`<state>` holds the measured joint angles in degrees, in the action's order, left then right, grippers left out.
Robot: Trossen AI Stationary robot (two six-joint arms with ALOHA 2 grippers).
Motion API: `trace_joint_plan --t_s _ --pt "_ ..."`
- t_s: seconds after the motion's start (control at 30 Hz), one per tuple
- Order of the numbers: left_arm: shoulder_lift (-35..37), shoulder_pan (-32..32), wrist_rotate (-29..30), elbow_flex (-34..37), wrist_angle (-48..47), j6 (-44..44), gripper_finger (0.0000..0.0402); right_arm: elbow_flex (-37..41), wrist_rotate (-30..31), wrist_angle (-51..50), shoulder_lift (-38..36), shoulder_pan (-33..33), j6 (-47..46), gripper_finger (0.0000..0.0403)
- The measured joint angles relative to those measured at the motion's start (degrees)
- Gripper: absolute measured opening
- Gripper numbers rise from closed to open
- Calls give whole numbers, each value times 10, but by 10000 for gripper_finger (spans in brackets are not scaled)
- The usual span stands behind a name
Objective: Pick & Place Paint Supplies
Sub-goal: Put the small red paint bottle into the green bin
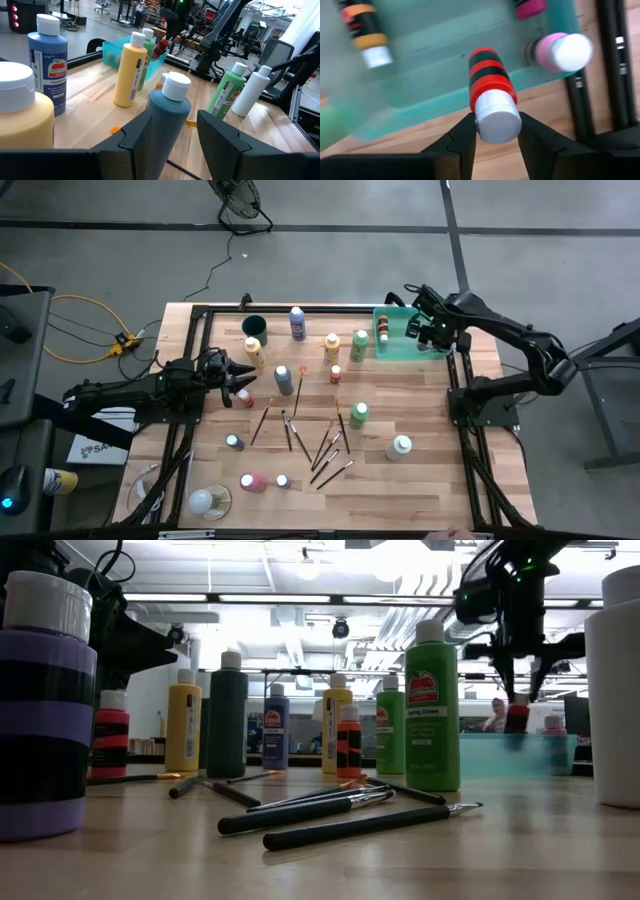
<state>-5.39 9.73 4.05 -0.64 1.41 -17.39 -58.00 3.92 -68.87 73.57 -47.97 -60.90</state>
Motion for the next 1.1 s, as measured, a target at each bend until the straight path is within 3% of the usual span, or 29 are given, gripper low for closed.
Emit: trace_joint_plan --t_s 0.53,1.1 --pt "0 0 0 0 0 0 152 0 -24 3 74 -82 72 127" --pt "0 0 0 0 0 0 152 0 -26 -3 76 -104 98 140"
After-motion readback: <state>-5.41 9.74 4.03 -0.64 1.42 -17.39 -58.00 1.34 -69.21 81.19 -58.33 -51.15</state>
